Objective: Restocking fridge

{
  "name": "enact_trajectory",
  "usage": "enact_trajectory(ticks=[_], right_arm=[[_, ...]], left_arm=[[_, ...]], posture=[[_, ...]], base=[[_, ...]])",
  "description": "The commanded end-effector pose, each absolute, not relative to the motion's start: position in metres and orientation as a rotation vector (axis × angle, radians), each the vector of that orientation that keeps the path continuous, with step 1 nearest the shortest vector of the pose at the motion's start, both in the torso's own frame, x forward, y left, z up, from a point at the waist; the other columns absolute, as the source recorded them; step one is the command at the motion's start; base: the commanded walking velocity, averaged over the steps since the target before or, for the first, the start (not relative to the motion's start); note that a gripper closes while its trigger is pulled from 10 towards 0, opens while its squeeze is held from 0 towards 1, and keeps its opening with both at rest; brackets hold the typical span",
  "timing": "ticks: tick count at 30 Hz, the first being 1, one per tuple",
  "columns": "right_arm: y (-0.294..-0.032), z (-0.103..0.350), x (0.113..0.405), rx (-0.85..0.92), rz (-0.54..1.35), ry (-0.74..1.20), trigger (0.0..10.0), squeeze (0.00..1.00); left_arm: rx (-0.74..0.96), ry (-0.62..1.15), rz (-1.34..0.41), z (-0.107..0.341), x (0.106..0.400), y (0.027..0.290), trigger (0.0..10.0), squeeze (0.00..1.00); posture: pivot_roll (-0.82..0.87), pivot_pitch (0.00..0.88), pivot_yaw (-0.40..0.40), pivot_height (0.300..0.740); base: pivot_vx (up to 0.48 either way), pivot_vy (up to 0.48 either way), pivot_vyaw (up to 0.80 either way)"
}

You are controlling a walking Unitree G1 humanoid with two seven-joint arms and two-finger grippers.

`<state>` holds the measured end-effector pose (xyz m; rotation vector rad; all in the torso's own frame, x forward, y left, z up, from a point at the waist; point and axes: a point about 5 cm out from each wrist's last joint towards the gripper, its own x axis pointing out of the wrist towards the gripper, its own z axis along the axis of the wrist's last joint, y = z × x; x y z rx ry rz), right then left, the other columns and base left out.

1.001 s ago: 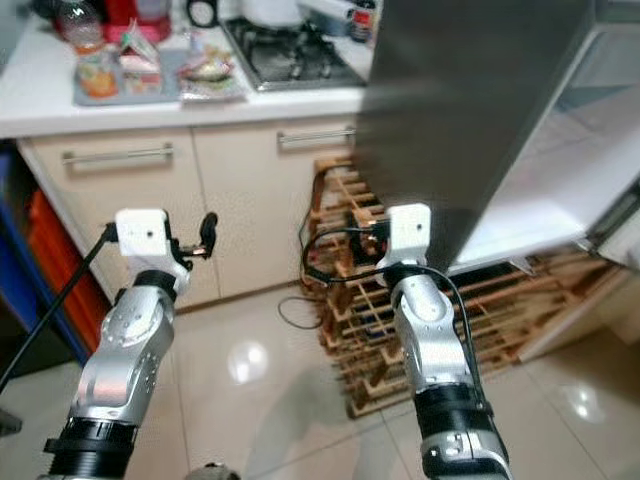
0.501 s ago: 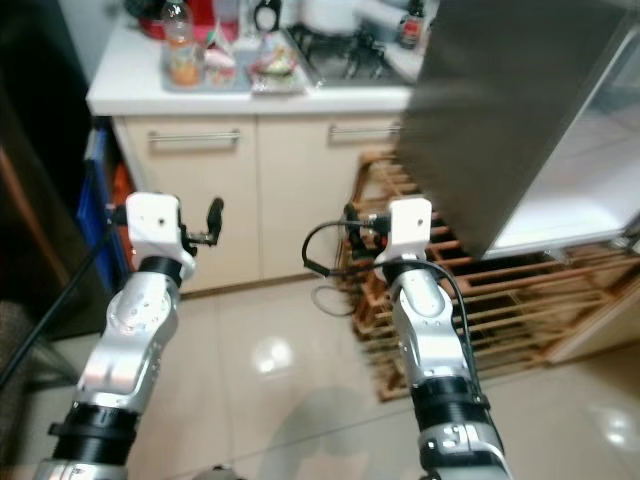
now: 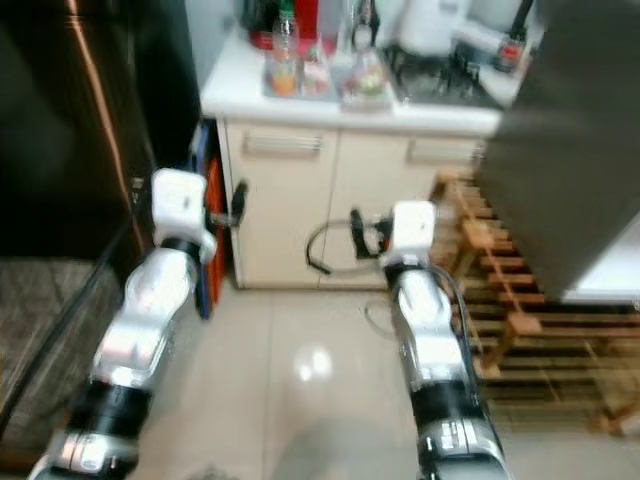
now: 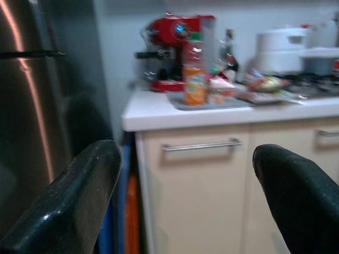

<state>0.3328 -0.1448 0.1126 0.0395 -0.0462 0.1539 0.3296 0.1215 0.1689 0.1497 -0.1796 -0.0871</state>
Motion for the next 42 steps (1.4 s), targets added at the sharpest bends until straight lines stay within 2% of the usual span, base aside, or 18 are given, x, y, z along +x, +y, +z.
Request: enact_trajectory(ticks=[1, 16, 22, 27, 33, 37, 42], right_arm=[[-0.146, 0.119, 0.334, 0.007, 0.164, -0.073, 10.0, 0.07], [-0.148, 0.119, 0.335, -0.013, 0.117, -0.092, 10.0, 0.06], [-0.144, 0.141, 0.335, -0.07, 0.107, -0.211, 10.0, 0.06], [-0.144, 0.144, 0.337, -0.067, 0.106, -0.223, 10.0, 0.06], [-0.156, 0.138, 0.327, -0.062, 0.042, -0.224, 10.0, 0.06], [-0.167, 0.136, 0.317, -0.059, -0.042, -0.247, 10.0, 0.07], [-0.164, 0.149, 0.317, -0.027, -0.047, -0.299, 10.0, 0.07]], left_arm=[[0.173, -0.185, -0.099, 0.169, 0.33, 0.12, 10.0, 0.0], [0.227, -0.206, -0.147, 0.171, 0.33, 0.114, 10.0, 0.0], [0.27, -0.3, -0.212, 0.184, 0.327, 0.104, 10.0, 0.0], [0.278, -0.336, -0.227, 0.192, 0.328, 0.102, 10.0, 0.0], [0.186, -0.403, -0.243, 0.227, 0.341, 0.107, 10.0, 0.0], [0.204, -0.488, -0.235, 0.259, 0.349, 0.111, 10.0, 0.0], [0.205, -0.568, -0.262, 0.287, 0.353, 0.108, 10.0, 0.0]], posture=[[-0.01, 0.0, -0.053, 0.74], [0.01, 0.0, -0.055, 0.74], [0.0, 0.0, -0.053, 0.74], [0.0, 0.0, -0.052, 0.74], [0.01, 0.0, -0.059, 0.74], [0.0, 0.0, -0.049, 0.74], [-0.01, 0.0, -0.037, 0.74]], base=[[0.458, 0.0, 0.0], [0.46, 0.0, 0.0], [0.459, 0.0, 0.0], [0.461, 0.0, 0.0], [0.459, 0.0, 0.0], [0.461, 0.0, 0.0], [0.461, 0.0, 0.0]])
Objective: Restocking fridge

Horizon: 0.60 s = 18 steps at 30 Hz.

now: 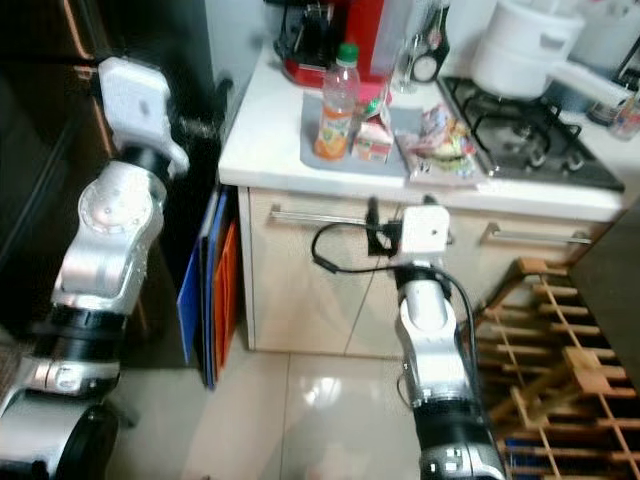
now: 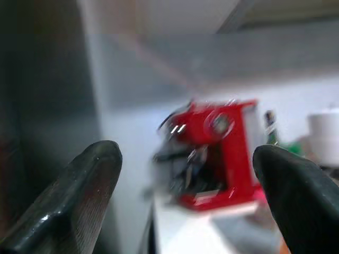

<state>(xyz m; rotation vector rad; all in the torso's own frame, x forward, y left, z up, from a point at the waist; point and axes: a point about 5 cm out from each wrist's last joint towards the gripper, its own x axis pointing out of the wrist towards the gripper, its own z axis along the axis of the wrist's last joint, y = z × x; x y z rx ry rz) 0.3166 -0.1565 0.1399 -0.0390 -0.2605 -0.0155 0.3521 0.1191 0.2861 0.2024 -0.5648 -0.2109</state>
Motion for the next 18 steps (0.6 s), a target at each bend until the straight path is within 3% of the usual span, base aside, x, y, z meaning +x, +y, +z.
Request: enact_trajectory(ticks=[1, 6, 18], right_arm=[[-0.161, 0.155, 0.317, -0.012, -0.029, -0.321, 10.0, 0.07], [-0.147, 0.169, 0.316, 0.013, 0.06, -0.366, 10.0, 0.06], [-0.147, 0.161, 0.293, 0.057, 0.086, -0.323, 10.0, 0.0]], left_arm=[[0.202, -0.577, -0.273, 0.292, 0.354, 0.108, 10.0, 0.0], [0.178, -0.582, -0.318, 0.302, 0.365, 0.107, 10.0, 0.0], [0.171, -0.595, -0.429, 0.318, 0.374, 0.098, 10.0, 0.0]], posture=[[-0.01, 0.0, -0.034, 0.74], [-0.03, 0.0, -0.028, 0.74], [-0.07, 0.0, -0.026, 0.74]], base=[[0.461, 0.0, 0.0], [0.462, 0.0, 0.0], [0.468, 0.0, 0.0]])
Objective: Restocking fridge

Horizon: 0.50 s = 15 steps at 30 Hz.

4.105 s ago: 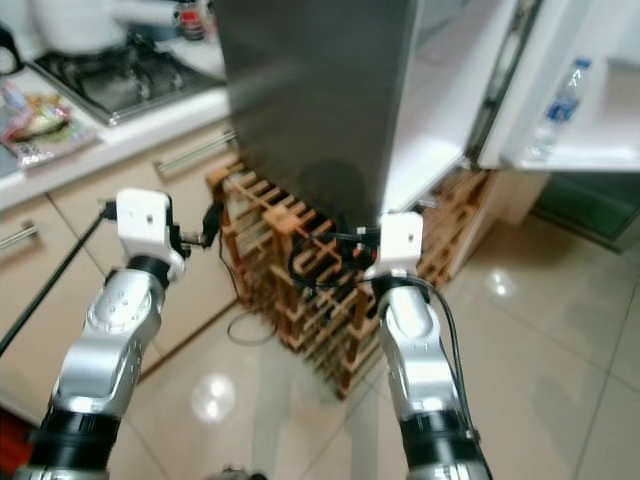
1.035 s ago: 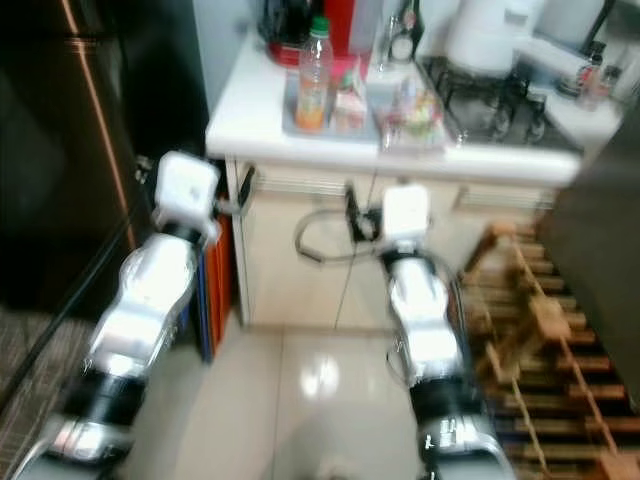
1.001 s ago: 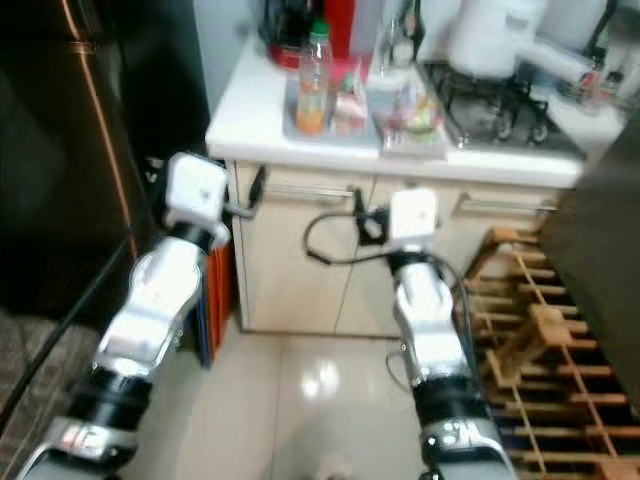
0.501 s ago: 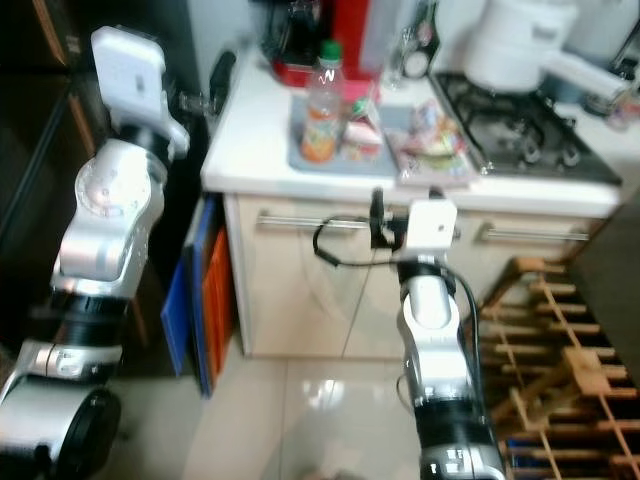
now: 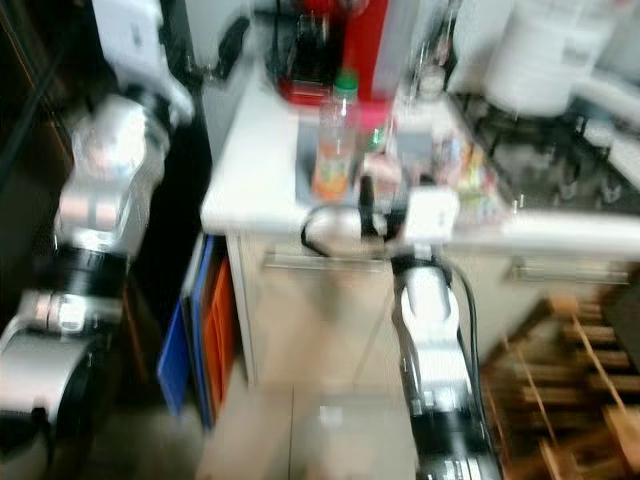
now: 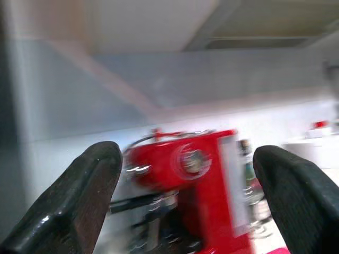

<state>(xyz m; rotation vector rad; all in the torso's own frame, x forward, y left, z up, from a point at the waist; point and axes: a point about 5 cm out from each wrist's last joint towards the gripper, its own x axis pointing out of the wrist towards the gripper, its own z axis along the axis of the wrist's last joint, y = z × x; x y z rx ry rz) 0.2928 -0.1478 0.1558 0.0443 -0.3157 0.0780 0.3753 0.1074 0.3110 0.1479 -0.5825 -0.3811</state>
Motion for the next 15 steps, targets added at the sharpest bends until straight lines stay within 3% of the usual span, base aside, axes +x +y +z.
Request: enact_trajectory(ticks=[1, 15], right_arm=[[-0.148, 0.158, 0.292, 0.058, 0.084, -0.315, 10.0, 0.0], [-0.168, 0.155, 0.275, -0.004, 0.042, -0.271, 10.0, 0.0]], left_arm=[[0.162, -0.594, -0.442, 0.319, 0.375, 0.097, 10.0, 0.0], [0.095, -0.634, -0.666, 0.328, 0.368, 0.08, 10.0, 0.0]], posture=[[-0.07, 0.0, -0.026, 0.74], [-0.11, 0.0, -0.021, 0.74]], base=[[0.0, 0.0, 0.0], [0.0, 0.0, 0.0]])
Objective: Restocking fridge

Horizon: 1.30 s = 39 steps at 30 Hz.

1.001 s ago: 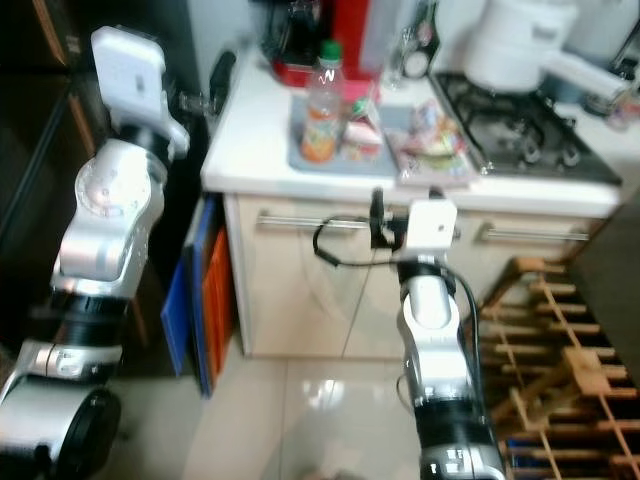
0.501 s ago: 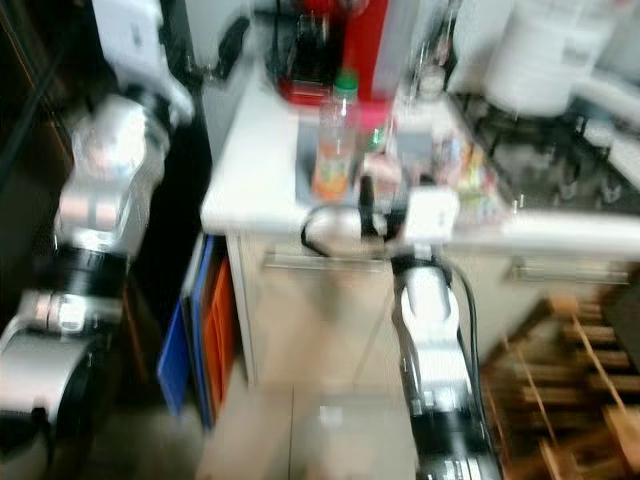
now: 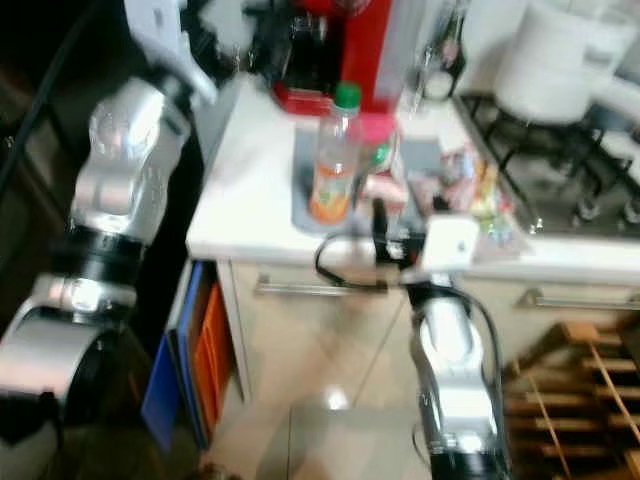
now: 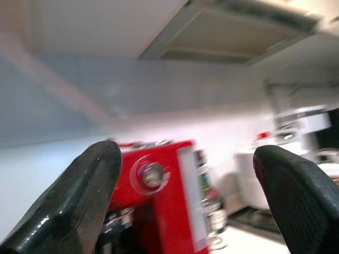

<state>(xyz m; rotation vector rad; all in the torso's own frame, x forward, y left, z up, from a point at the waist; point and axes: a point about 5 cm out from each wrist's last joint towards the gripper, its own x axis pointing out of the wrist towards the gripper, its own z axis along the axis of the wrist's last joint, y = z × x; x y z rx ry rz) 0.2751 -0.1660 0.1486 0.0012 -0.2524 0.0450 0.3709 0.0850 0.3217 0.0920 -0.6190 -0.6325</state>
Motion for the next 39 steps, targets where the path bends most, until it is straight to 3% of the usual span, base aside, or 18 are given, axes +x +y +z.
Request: enact_trajectory(ticks=[1, 4, 7, 16, 26, 39], right_arm=[[-0.168, 0.155, 0.275, -0.004, 0.042, -0.271, 10.0, 0.0], [-0.166, 0.16, 0.279, 0.01, 0.051, -0.281, 10.0, 0.0], [-0.16, 0.165, 0.284, 0.019, 0.069, -0.286, 10.0, 0.0], [-0.152, 0.169, 0.283, 0.026, 0.095, -0.285, 10.0, 0.0], [-0.163, 0.169, 0.27, 0.019, 0.044, -0.274, 10.0, 0.0], [-0.162, 0.167, 0.269, 0.021, 0.056, -0.247, 10.0, 0.0]], left_arm=[[0.095, -0.634, -0.666, 0.328, 0.368, 0.08, 10.0, 0.0], [0.093, -0.586, -0.702, 0.32, 0.373, 0.076, 10.0, 0.0], [-0.026, -0.466, -0.73, 0.307, 0.388, 0.069, 10.0, 0.0], [-0.081, -0.347, -0.684, 0.299, 0.405, 0.053, 10.0, 0.0], [-0.169, -0.39, -0.775, 0.321, 0.402, 0.04, 10.0, 0.0], [-0.144, -0.251, -0.911, 0.281, 0.395, 0.01, 10.0, 0.0]], posture=[[-0.11, 0.0, -0.021, 0.74], [-0.11, 0.0, -0.022, 0.74], [-0.1, 0.0, -0.034, 0.74], [-0.13, 0.0, -0.013, 0.74], [-0.19, 0.0, 0.021, 0.74], [-0.18, 0.0, 0.014, 0.74]], base=[[0.0, 0.0, 0.0], [0.0, 0.0, 0.0], [0.0, 0.0, 0.0], [0.0, 0.0, 0.0], [0.0, 0.0, 0.0], [0.0, 0.0, 0.0]])
